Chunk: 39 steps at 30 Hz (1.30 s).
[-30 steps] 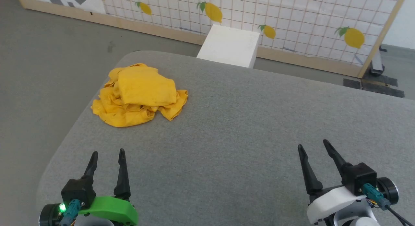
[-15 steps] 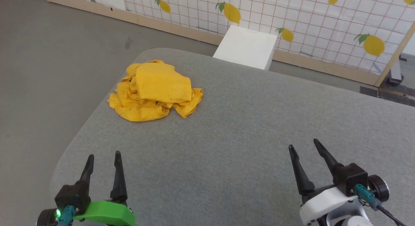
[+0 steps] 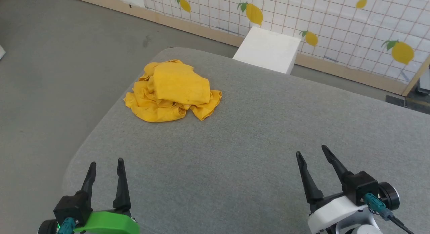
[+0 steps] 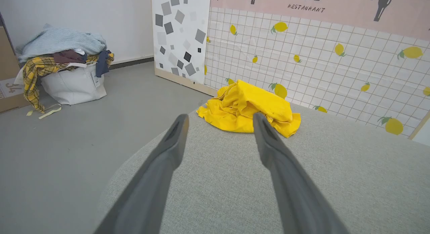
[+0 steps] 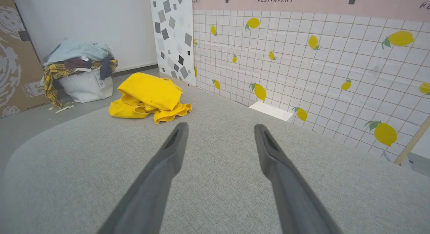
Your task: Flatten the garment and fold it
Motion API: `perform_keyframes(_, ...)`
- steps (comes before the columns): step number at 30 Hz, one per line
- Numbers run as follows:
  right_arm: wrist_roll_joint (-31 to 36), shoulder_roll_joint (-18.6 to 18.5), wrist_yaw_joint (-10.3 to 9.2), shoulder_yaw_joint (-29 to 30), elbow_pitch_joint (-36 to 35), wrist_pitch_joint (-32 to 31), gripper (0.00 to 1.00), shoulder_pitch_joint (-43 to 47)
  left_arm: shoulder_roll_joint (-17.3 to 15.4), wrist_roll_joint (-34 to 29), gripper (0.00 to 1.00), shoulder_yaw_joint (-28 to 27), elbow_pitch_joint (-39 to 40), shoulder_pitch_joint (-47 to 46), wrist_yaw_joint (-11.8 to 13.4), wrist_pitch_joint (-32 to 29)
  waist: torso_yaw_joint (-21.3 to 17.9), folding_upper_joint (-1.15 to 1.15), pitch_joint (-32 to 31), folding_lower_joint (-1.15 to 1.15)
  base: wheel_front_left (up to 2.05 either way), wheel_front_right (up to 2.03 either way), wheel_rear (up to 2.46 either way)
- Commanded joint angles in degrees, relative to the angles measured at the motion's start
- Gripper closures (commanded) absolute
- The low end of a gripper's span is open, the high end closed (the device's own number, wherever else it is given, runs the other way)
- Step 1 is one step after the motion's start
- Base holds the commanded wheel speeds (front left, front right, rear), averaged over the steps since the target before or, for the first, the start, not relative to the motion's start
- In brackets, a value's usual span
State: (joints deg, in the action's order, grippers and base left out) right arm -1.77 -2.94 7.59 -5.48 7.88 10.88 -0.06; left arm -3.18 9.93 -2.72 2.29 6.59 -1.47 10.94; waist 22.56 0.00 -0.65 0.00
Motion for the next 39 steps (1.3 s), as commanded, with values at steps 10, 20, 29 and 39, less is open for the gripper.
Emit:
perform_keyframes(10,-0.3,0.1,-0.08,-0.6,0.9,1.8,0.0,-1.4,0.3,1.5,0.0,-0.4,0.1,1.3,-0.5,1.8,2.5,0.0,-0.2,0.0,0.0,0.0,0.0)
perform_keyframes(20,-0.5,0.1,-0.09,-1.5,2.1,3.2,0.0,-1.8,0.3,2.6,0.0,-0.6,0.1,1.9,-0.9,3.2,4.7,0.0,-0.3,0.0,0.0,0.0,0.0)
perform_keyframes(29,-0.6,0.1,-0.1,-1.9,2.5,4.1,0.0,-1.9,0.3,3.3,0.0,-1.0,-0.2,2.4,-1.3,4.1,6.2,0.0,-0.7,0.0,0.0,0.0,0.0)
perform_keyframes(39,-0.6,0.1,-0.1,-2.1,2.5,4.1,0.0,-1.6,0.3,3.1,0.0,-0.8,-0.3,2.9,-1.4,4.1,5.7,0.0,-1.2,0.0,0.0,0.0,0.0)
